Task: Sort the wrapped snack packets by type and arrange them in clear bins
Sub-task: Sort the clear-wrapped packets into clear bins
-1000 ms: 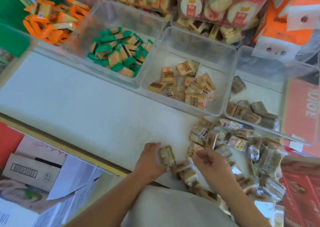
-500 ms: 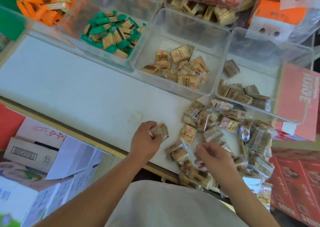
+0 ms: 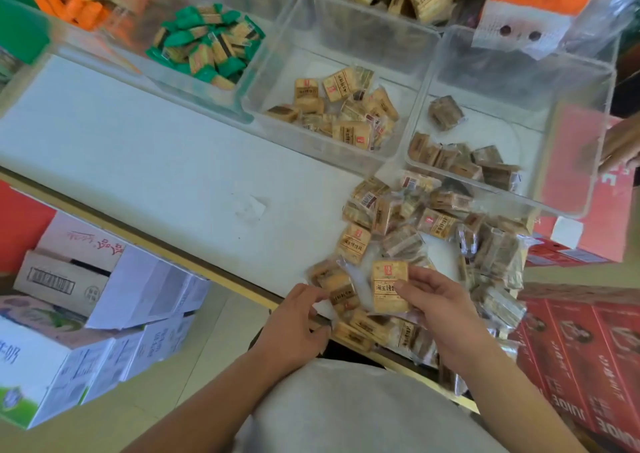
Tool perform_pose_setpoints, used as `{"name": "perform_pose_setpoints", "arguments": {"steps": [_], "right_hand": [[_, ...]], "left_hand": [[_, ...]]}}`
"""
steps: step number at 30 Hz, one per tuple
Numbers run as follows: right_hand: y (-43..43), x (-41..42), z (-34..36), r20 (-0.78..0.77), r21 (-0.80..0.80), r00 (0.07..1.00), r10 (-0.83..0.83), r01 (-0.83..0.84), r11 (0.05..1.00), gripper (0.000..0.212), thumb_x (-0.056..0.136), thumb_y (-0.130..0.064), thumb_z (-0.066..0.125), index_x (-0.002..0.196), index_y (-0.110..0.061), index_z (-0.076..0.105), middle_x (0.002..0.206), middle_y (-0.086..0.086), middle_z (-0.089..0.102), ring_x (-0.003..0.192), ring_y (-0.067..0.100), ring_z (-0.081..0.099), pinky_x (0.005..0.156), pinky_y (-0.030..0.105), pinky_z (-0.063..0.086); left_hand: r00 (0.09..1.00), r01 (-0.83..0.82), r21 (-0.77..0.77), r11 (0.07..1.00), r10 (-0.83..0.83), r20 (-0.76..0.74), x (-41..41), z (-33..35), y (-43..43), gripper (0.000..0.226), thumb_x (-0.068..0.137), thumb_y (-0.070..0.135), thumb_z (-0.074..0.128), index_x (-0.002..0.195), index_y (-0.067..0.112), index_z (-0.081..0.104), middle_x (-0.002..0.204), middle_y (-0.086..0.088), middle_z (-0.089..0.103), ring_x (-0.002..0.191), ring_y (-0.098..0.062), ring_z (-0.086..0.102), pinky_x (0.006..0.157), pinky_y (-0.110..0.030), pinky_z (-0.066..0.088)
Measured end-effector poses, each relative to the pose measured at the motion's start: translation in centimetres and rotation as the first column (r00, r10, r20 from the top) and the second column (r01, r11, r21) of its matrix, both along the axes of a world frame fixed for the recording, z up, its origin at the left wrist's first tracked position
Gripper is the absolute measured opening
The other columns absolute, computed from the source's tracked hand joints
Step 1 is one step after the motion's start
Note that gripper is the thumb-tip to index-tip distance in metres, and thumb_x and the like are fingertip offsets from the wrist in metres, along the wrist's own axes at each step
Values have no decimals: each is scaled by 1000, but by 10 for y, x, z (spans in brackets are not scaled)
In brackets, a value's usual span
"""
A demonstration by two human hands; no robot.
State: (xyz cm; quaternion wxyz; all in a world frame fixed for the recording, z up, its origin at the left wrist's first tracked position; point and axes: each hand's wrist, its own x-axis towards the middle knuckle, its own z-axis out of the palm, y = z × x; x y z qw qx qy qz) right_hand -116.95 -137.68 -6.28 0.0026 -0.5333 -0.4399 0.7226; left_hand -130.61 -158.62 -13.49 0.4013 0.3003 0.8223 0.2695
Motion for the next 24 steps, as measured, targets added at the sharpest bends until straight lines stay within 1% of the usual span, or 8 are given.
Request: {"name": "perform_pose_setpoints", "arguments": {"steps": [4, 7, 12, 15, 17, 19, 22, 24], "right_hand": [[-1, 24, -9, 28, 12, 1000, -6, 5, 1000, 30, 90, -7, 74, 119, -9, 68, 106, 12, 77, 99, 32, 75, 94, 52, 56], [-4, 39, -14, 62, 18, 996, -59, 58, 998, 30, 89, -4, 75, 117, -8, 67, 103, 11, 78, 96, 29, 76, 88, 47, 59], [-8, 62, -15, 78, 73, 996, -54, 48, 996, 30, 89, -6, 75, 117, -11, 67, 101, 7, 78, 94, 25, 75, 76, 39, 59], [-6, 63, -15, 80, 129, 995, -62, 52, 990, 28, 88, -5, 75, 114, -10, 67, 100, 9, 77, 85, 18, 74, 71, 33, 56], [-1, 59, -15, 74, 169, 996, -54, 40, 985, 27, 88, -6, 77, 112, -13, 67, 101, 9, 77, 80, 13, 73, 65, 26, 52], [2, 51, -14, 71, 196, 997, -17, 3, 981, 30, 87, -9, 78, 113, -18, 65, 101, 4, 77, 86, 13, 74, 68, 28, 54], [-1, 37, -13, 48, 188, 995, 85, -92, 978, 27, 91, -15, 76, 116, -21, 66, 103, 2, 78, 100, 25, 73, 88, 45, 59], [-6, 28, -9, 15, 149, 996, 86, -87, 985, 23, 96, -31, 70, 117, -22, 69, 107, 2, 77, 103, 28, 72, 97, 50, 56]], "left_hand": [[973, 212, 32, 977, -209, -96, 20, -9, -2, 70, 77, 36, 79, 141, 45, 51, 138, 22, 35, 117, 0, 47, 92, -21, 51], [913, 366, 37, 930, -352, -205, 33, -19, 12, 79, 77, 35, 75, 147, 48, 42, 150, 13, 29, 132, -8, 34, 104, -26, 44], [858, 421, 3, 907, -397, -327, 42, -34, 27, 70, 84, 40, 70, 148, 37, 44, 146, 11, 44, 124, -16, 44, 101, -41, 50], [948, 243, 107, 964, -212, -238, 41, -20, 28, 65, 82, 49, 72, 141, 29, 53, 132, 11, 55, 118, -11, 54, 96, -37, 54], [993, -3, 179, 984, 25, -118, 38, -2, 26, 61, 78, 52, 78, 132, 29, 59, 115, 14, 61, 104, -8, 61, 87, -22, 53], [971, -236, 192, 953, 223, 86, 36, 18, 25, 56, 77, 48, 86, 124, 37, 58, 104, 18, 63, 95, -6, 62, 77, -9, 47], [806, -471, 163, 867, 348, 479, 37, 36, 32, 54, 79, 42, 87, 125, 34, 59, 101, 9, 74, 94, -14, 70, 84, -27, 59], [737, -546, 146, 825, 390, 552, 44, 42, 35, 44, 85, 38, 84, 123, 33, 62, 103, 8, 75, 98, -15, 72, 90, -43, 61]]}}
